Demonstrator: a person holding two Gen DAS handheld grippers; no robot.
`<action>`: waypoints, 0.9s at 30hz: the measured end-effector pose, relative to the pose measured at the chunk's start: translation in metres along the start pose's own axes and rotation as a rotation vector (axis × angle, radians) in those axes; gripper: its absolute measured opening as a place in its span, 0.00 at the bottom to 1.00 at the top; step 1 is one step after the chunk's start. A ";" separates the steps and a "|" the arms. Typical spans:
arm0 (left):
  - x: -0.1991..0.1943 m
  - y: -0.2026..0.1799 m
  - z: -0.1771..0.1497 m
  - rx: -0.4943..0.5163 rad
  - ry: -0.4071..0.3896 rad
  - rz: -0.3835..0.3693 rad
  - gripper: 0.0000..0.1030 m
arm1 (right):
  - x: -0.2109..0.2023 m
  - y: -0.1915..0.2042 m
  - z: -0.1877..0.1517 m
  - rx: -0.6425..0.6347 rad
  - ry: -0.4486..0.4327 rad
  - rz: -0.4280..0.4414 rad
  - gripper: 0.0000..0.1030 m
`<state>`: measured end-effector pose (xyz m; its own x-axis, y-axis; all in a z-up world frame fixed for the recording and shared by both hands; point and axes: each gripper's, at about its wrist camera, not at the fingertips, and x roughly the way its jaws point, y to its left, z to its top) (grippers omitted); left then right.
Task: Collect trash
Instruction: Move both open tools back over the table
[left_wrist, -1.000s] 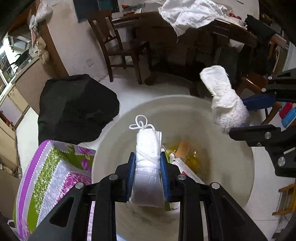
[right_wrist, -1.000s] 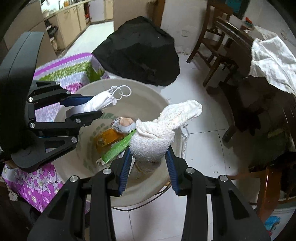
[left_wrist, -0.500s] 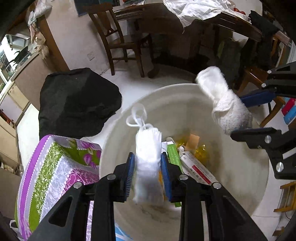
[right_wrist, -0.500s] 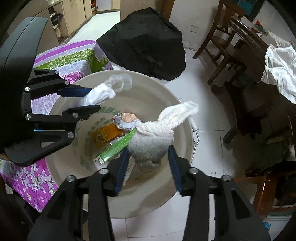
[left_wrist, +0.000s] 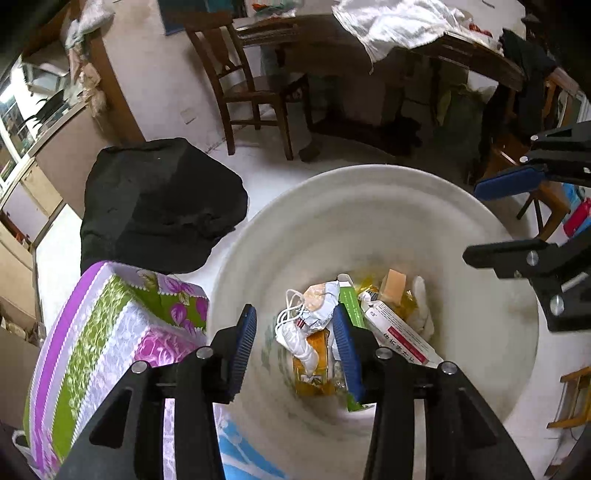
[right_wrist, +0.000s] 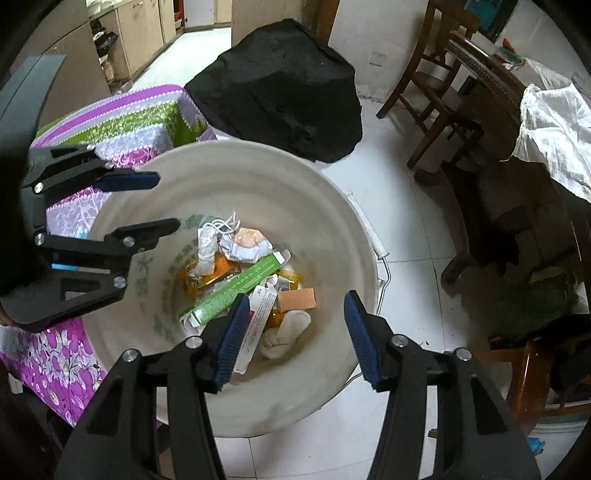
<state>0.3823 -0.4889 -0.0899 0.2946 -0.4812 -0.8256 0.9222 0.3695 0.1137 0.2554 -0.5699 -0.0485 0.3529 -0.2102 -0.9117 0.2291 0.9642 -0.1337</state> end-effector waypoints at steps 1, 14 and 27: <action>-0.006 0.003 -0.006 -0.014 -0.018 0.008 0.43 | -0.004 0.002 -0.001 0.002 -0.020 0.004 0.50; -0.093 0.102 -0.151 -0.310 -0.149 0.120 0.53 | -0.059 0.109 -0.019 -0.023 -0.376 0.220 0.52; -0.202 0.327 -0.339 -0.720 -0.157 0.545 0.63 | -0.036 0.204 -0.042 -0.034 -0.300 0.404 0.64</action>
<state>0.5401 -0.0015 -0.0730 0.7226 -0.1780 -0.6679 0.2821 0.9581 0.0499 0.2517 -0.3585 -0.0592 0.6540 0.1480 -0.7419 -0.0071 0.9818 0.1896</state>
